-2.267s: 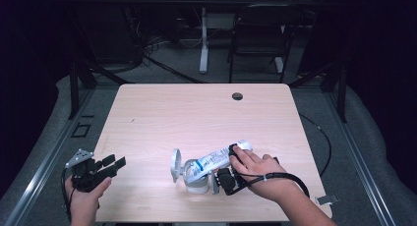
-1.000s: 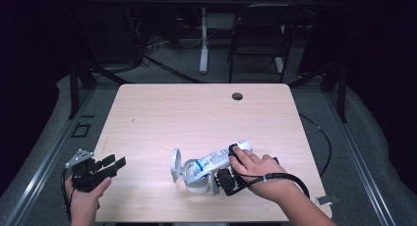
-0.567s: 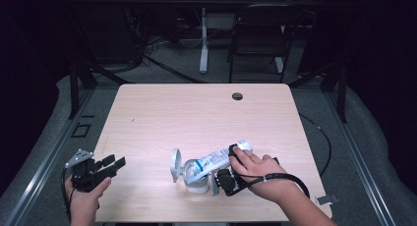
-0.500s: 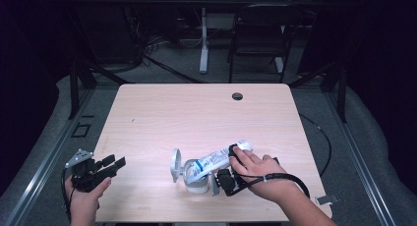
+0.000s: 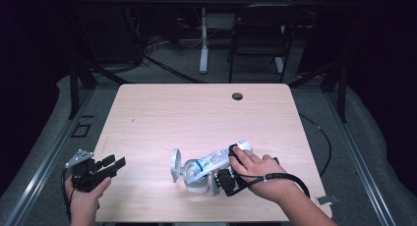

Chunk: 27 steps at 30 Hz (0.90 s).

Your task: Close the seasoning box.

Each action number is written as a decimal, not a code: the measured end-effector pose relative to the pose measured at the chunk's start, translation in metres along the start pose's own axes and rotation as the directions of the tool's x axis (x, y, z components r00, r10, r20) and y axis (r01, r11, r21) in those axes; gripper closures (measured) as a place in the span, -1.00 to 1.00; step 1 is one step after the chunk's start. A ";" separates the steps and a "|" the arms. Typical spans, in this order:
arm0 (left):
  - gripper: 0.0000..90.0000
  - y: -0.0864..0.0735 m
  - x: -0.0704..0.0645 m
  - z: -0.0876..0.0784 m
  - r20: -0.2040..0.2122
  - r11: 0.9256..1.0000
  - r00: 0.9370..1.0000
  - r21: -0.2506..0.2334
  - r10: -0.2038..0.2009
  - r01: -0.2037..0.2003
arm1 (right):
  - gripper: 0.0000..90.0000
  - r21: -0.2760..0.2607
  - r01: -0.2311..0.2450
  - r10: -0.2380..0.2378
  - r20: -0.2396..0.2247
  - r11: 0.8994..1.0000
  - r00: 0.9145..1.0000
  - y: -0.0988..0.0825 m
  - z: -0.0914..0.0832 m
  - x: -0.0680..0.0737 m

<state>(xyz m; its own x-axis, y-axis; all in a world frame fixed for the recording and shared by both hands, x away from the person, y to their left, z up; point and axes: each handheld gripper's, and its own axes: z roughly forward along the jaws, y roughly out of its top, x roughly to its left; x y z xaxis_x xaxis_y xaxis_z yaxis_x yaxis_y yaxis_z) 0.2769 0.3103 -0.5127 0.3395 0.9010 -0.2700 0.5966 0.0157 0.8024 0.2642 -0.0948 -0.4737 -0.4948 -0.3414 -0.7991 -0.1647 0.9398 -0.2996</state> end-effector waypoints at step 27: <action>0.10 0.000 0.001 0.000 0.001 1.000 1.000 0.006 0.000 0.000 | 0.04 0.004 0.020 -0.020 0.006 1.000 1.000 0.001 -0.002 -0.001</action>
<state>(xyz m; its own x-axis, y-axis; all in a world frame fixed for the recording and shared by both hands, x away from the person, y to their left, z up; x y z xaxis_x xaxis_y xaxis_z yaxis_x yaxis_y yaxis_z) 0.2770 0.3110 -0.5127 0.3405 0.9005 -0.2703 0.6006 0.0128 0.7994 0.2631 -0.0939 -0.4724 -0.4863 -0.3606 -0.7959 -0.1710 0.9325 -0.3180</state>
